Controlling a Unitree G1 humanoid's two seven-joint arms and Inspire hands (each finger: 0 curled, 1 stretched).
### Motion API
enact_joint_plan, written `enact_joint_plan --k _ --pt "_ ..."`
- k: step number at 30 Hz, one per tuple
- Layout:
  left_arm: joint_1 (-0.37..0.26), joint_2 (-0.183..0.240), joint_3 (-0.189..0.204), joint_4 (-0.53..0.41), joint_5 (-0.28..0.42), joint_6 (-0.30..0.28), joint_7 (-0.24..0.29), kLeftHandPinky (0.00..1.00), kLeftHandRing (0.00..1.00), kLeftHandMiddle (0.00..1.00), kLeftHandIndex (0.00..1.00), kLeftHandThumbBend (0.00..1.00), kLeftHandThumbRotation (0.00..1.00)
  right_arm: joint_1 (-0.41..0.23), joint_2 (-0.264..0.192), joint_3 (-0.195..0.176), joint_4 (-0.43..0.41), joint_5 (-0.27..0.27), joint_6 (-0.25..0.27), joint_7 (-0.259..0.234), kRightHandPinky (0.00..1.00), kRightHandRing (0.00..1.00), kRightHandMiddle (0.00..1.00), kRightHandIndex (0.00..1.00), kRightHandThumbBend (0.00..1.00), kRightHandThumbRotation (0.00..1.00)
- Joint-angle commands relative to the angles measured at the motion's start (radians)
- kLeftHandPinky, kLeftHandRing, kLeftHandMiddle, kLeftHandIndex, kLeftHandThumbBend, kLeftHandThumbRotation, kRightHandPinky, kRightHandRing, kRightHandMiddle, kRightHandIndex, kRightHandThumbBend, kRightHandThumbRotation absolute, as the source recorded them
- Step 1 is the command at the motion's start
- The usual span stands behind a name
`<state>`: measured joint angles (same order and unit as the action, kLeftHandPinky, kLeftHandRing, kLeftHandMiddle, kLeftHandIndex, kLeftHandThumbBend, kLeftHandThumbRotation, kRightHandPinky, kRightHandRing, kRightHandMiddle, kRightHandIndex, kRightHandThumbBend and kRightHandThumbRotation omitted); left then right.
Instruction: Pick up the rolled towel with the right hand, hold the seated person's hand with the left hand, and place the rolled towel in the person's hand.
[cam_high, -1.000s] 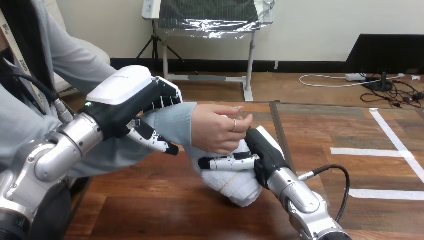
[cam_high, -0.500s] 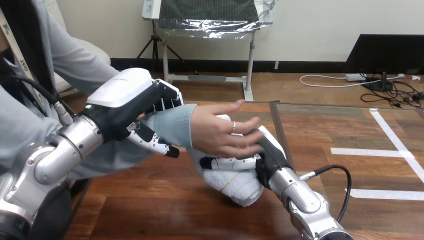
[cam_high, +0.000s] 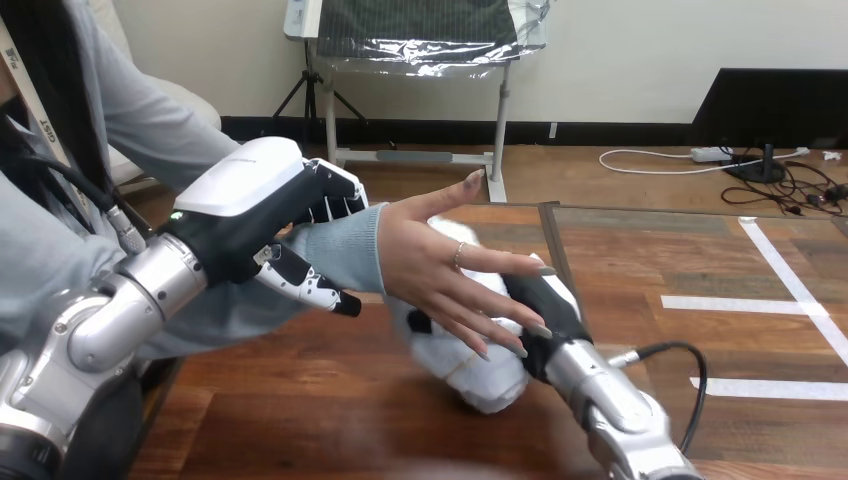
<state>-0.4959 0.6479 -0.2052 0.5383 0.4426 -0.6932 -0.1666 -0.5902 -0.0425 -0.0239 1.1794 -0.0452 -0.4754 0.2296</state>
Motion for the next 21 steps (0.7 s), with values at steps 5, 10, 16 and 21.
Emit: enact_joint_plan --k 5,10,16,21 --pt "-0.017 -0.025 0.019 -0.062 -0.022 -0.014 0.015 0.36 0.41 0.46 0.46 0.85 0.0 0.017 -0.008 -0.075 -0.13 0.134 -0.091 0.128 0.37 0.43 0.48 0.45 0.78 0.0" --pt "-0.019 -0.025 0.017 -0.049 -0.017 -0.025 0.022 0.36 0.41 0.46 0.46 0.85 0.0 0.062 -0.008 -0.078 -0.221 0.182 -0.126 0.193 0.37 0.42 0.48 0.45 0.77 0.0" --pt "-0.019 -0.024 0.016 -0.041 -0.01 -0.031 0.028 0.36 0.41 0.46 0.46 0.85 0.0 0.11 -0.01 -0.074 -0.323 0.212 -0.13 0.234 0.36 0.41 0.48 0.46 0.76 0.0" --pt "-0.02 -0.024 0.015 -0.035 -0.011 -0.032 0.025 0.36 0.41 0.46 0.46 0.85 0.0 0.155 -0.01 -0.067 -0.416 0.237 -0.135 0.266 0.35 0.4 0.47 0.46 0.76 0.0"
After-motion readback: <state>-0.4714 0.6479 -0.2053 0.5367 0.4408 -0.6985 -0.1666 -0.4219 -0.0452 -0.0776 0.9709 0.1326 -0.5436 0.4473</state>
